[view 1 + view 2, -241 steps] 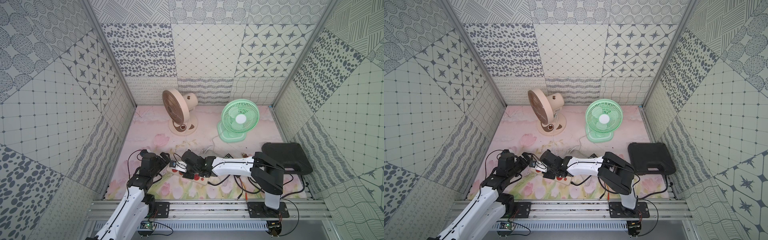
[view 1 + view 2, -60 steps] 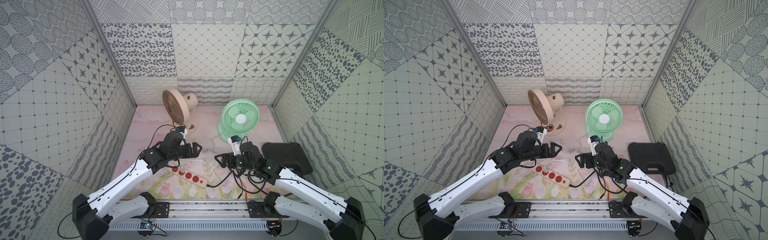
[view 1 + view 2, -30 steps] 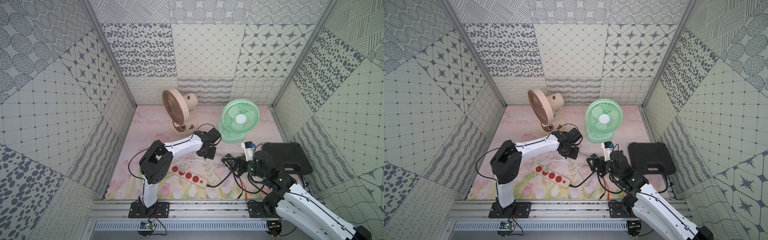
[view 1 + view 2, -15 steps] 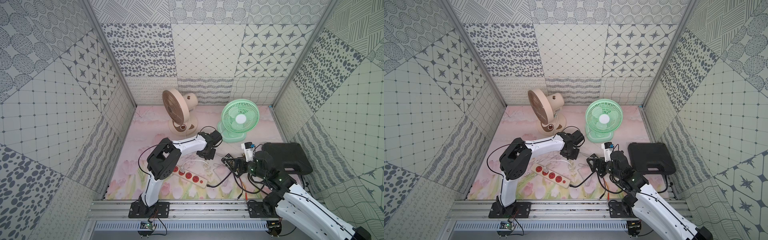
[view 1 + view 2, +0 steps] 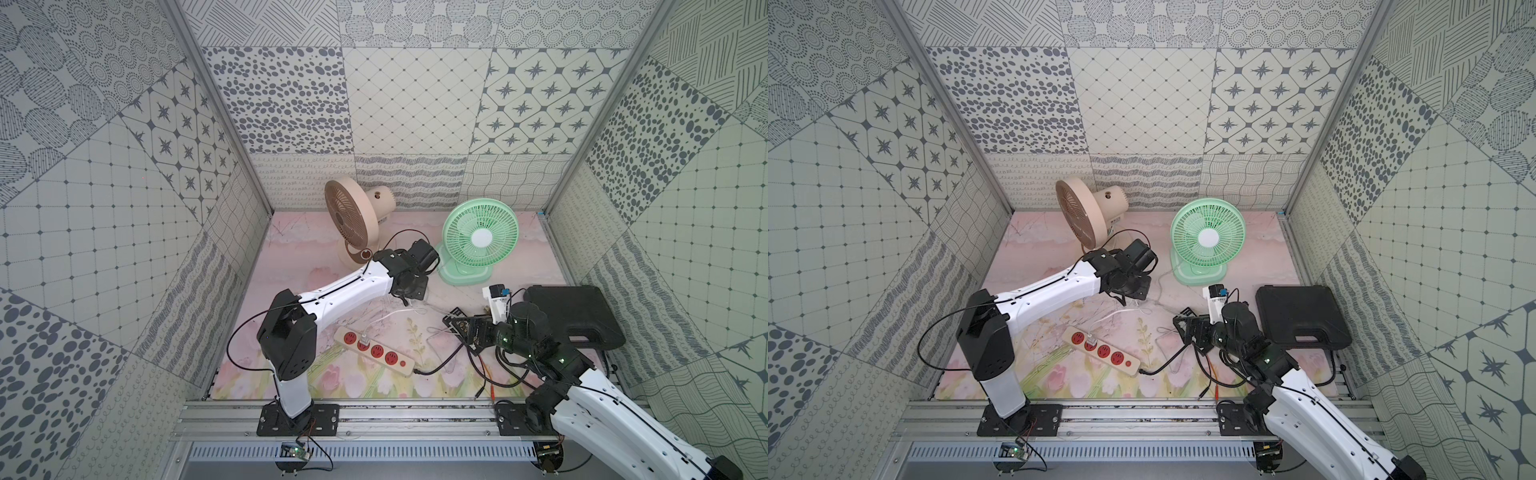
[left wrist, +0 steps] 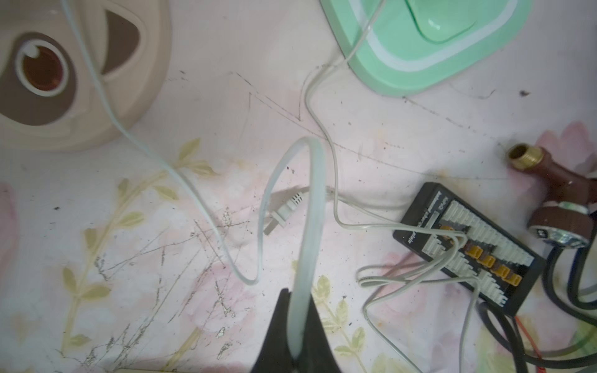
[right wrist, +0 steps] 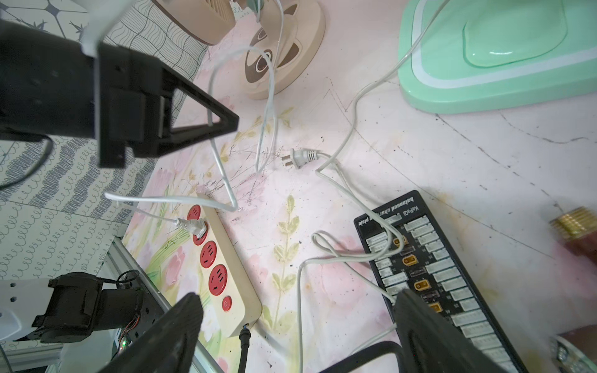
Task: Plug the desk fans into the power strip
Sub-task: Pick up the power cord at the center of the board, then place the power cord at the center of the board.
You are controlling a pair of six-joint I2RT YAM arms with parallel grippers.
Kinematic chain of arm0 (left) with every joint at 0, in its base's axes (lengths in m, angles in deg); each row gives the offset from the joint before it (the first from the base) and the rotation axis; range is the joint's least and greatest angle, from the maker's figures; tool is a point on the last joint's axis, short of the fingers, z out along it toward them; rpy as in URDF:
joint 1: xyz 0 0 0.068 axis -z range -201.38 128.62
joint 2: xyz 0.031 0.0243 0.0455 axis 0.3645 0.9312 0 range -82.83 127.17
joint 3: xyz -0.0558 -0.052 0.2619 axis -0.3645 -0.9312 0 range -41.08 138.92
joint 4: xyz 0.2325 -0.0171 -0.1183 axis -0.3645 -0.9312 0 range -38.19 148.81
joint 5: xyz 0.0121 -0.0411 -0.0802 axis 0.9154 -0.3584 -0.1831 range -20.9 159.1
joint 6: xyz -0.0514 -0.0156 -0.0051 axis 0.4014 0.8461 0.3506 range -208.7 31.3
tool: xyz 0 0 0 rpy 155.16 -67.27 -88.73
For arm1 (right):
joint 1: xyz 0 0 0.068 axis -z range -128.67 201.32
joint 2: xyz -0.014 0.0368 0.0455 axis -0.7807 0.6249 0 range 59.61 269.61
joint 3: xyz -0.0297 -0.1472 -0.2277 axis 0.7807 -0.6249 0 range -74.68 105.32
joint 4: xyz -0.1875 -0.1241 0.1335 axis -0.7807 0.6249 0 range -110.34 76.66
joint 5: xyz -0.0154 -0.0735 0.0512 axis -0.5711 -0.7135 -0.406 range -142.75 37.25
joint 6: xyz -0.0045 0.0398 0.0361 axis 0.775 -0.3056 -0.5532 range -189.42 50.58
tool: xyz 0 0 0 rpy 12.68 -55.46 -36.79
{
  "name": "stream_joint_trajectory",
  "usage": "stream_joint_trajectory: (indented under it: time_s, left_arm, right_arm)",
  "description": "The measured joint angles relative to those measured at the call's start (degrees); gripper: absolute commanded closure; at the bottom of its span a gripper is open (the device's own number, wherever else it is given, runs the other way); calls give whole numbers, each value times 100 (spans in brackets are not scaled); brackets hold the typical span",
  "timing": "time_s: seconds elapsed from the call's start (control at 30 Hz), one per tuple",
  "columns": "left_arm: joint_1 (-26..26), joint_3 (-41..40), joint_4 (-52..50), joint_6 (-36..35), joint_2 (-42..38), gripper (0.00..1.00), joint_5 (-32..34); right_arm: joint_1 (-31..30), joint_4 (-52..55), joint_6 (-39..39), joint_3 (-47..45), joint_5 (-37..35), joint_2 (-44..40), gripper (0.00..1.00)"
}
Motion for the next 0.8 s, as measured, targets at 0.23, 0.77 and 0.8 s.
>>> stream_joint_trajectory:
  time_s: [0.23, 0.77, 0.8]
  left_arm:
    - [-745, -83, -11, 7, -933, 100, 483]
    - [-2632, -2085, 352, 754, -2518, 100, 1333]
    - [-2741, -2194, 391, 826, -2524, 100, 1370]
  right_arm:
    - [11, 0, -42, 0, 83, 0, 3]
    - [22, 0, -101, 0, 319, 20, 3]
    - [22, 0, -103, 0, 332, 31, 3]
